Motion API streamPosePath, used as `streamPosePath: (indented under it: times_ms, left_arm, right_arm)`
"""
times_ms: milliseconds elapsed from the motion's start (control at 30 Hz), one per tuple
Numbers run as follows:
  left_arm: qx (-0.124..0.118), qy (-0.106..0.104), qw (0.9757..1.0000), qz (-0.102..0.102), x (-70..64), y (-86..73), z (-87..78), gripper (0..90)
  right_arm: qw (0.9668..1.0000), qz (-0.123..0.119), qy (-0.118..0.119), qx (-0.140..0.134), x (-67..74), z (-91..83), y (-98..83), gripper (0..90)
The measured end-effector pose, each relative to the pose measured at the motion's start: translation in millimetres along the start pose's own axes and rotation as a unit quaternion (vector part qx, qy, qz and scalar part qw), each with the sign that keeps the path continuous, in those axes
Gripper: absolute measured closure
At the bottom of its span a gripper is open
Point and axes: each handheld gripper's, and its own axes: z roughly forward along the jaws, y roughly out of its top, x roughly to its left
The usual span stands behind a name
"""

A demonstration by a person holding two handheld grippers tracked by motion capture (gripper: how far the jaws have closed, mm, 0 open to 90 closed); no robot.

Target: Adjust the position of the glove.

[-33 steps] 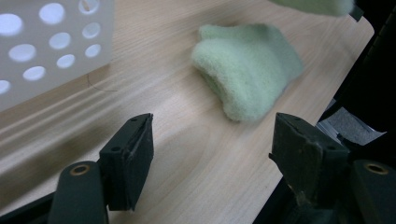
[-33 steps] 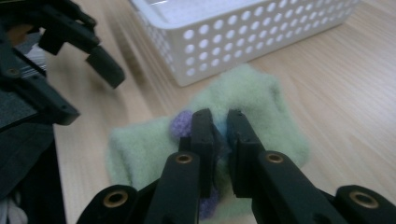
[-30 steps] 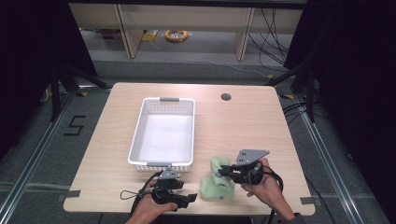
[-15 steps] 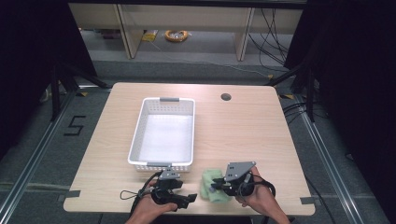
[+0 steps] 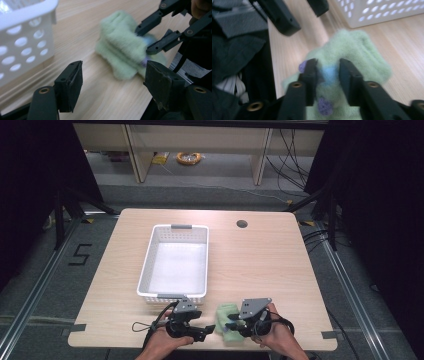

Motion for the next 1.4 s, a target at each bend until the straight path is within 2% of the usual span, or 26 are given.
streamPosePath:
  times_ms: [33, 133, 167, 200, 300, 367, 467, 600, 667, 733, 767, 800, 833, 900, 967, 1033, 1067, 1100, 1133, 1167, 1233, 1267, 1300, 1333, 1367, 1400]
  left_arm:
    - [-0.002, -0.004, 1.0000, 0.003, -1.5, 2.9, 0.8, 30.7]
    - [-0.004, -0.007, 0.9999, 0.012, -4.1, 9.3, 2.6, 33.8]
    - [-0.011, -0.002, 0.9999, 0.004, -7.2, 12.0, 4.8, 34.2]
    - [-0.011, -0.008, 0.9998, 0.018, -5.9, 14.8, 6.2, 34.3]
    - [-0.006, -0.010, 0.9998, 0.018, -6.7, 20.6, 11.4, 34.8]
    - [-0.001, -0.008, 0.9998, 0.021, -7.3, 24.5, 15.4, 34.7]
    - [0.002, -0.011, 0.9995, 0.030, -6.9, 30.1, 21.9, 35.0]
    - [0.012, -0.016, 0.9996, 0.022, -10.3, 30.5, 32.4, 35.6]
    - [0.020, -0.012, 0.9994, 0.026, -9.7, 32.1, 35.9, 34.4]
    - [0.021, -0.011, 0.9994, 0.024, -9.2, 34.1, 39.6, 33.4]
    - [0.023, -0.010, 0.9997, 0.008, -11.1, 34.1, 40.4, 33.2]
    - [0.024, -0.010, 0.9996, 0.012, -9.6, 35.6, 42.2, 32.9]
    - [0.027, -0.012, 0.9995, 0.008, -9.6, 36.4, 42.9, 32.4]
    - [0.033, -0.014, 0.9990, 0.025, -5.6, 39.6, 45.2, 30.7]
    - [0.031, -0.017, 0.9993, 0.016, -5.3, 40.9, 46.6, 31.2]
    - [0.032, -0.013, 0.9991, 0.023, -4.3, 42.1, 47.9, 31.1]
    - [0.033, -0.012, 0.9990, 0.027, -4.4, 42.1, 49.4, 30.9]
    - [0.040, -0.010, 0.9988, 0.027, -4.8, 41.4, 50.4, 30.1]
    - [0.046, -0.010, 0.9984, 0.032, -4.5, 40.7, 50.9, 30.4]
    - [0.046, -0.007, 0.9986, 0.025, -5.7, 39.4, 51.6, 31.9]
    - [0.055, -0.005, 0.9977, 0.039, -3.0, 38.9, 49.9, 36.3]
    - [0.046, -0.003, 0.9988, 0.014, -6.5, 37.3, 49.7, 39.1]
    - [0.045, 0.000, 0.9987, 0.025, -5.4, 37.4, 49.0, 44.8]
    - [0.044, 0.000, 0.9988, 0.022, -5.7, 37.1, 48.0, 48.5]
    - [0.048, 0.002, 0.9986, 0.024, -5.7, 36.5, 46.2, 53.9]
    - [0.045, 0.006, 0.9983, 0.035, -4.5, 36.2, 44.6, 59.1]
  right_arm:
    - [0.9998, 0.017, -0.009, -0.006, 1.9, -2.2, 0.2, 64.0]
    - [0.9988, 0.037, -0.031, -0.009, 6.9, -12.0, -1.6, 58.7]
    - [0.9971, 0.060, -0.046, -0.008, 10.6, -15.5, -3.0, 57.4]
    - [0.9961, 0.071, -0.053, -0.002, 14.2, -19.8, -5.5, 55.0]
    - [0.9921, 0.107, -0.065, 0.002, 24.3, -24.1, -13.3, 50.9]
    - [0.9912, 0.112, -0.070, 0.016, 30.3, -24.9, -16.8, 49.5]
    - [0.9896, 0.123, -0.073, 0.013, 35.0, -22.8, -21.0, 46.8]
    - [0.9877, 0.130, -0.077, 0.041, 40.0, -20.7, -24.2, 45.1]
    - [0.9868, 0.135, -0.079, 0.042, 40.8, -16.0, -26.2, 45.2]
    - [0.9850, 0.145, -0.078, 0.052, 42.1, -12.5, -26.9, 46.2]
    - [0.9872, 0.129, -0.078, 0.053, 41.0, -9.7, -27.9, 47.0]
    - [0.9870, 0.128, -0.074, 0.063, 40.8, -10.4, -27.4, 47.1]
    - [0.9837, 0.150, -0.078, 0.061, 44.1, -7.9, -27.7, 47.1]
    - [0.9838, 0.145, -0.080, 0.069, 42.7, -7.1, -28.2, 49.8]
    - [0.9819, 0.158, -0.078, 0.069, 43.2, -6.5, -28.7, 54.1]
    - [0.9827, 0.156, -0.078, 0.061, 40.8, -6.8, -30.2, 57.7]
    - [0.9809, 0.165, -0.079, 0.067, 41.2, -7.5, -30.2, 59.9]
    - [0.9845, 0.144, -0.077, 0.064, 37.7, -6.9, -31.9, 62.7]
    - [0.9811, 0.166, -0.072, 0.067, 39.6, -6.7, -32.8, 65.8]
    - [0.9799, 0.177, -0.068, 0.061, 40.0, -6.3, -33.6, 70.2]
    - [0.9824, 0.166, -0.059, 0.063, 37.4, -9.9, -34.8, 77.9]
    - [0.9809, 0.178, -0.052, 0.059, 38.7, -10.4, -34.8, 79.6]
    - [0.9831, 0.165, -0.055, 0.059, 37.2, -12.3, -34.6, 80.4]
    - [0.9819, 0.171, -0.053, 0.061, 38.7, -12.8, -34.0, 80.9]
    - [0.9838, 0.162, -0.057, 0.051, 37.6, -12.0, -34.8, 81.4]
    - [0.9831, 0.167, -0.055, 0.052, 38.0, -12.9, -34.3, 81.5]
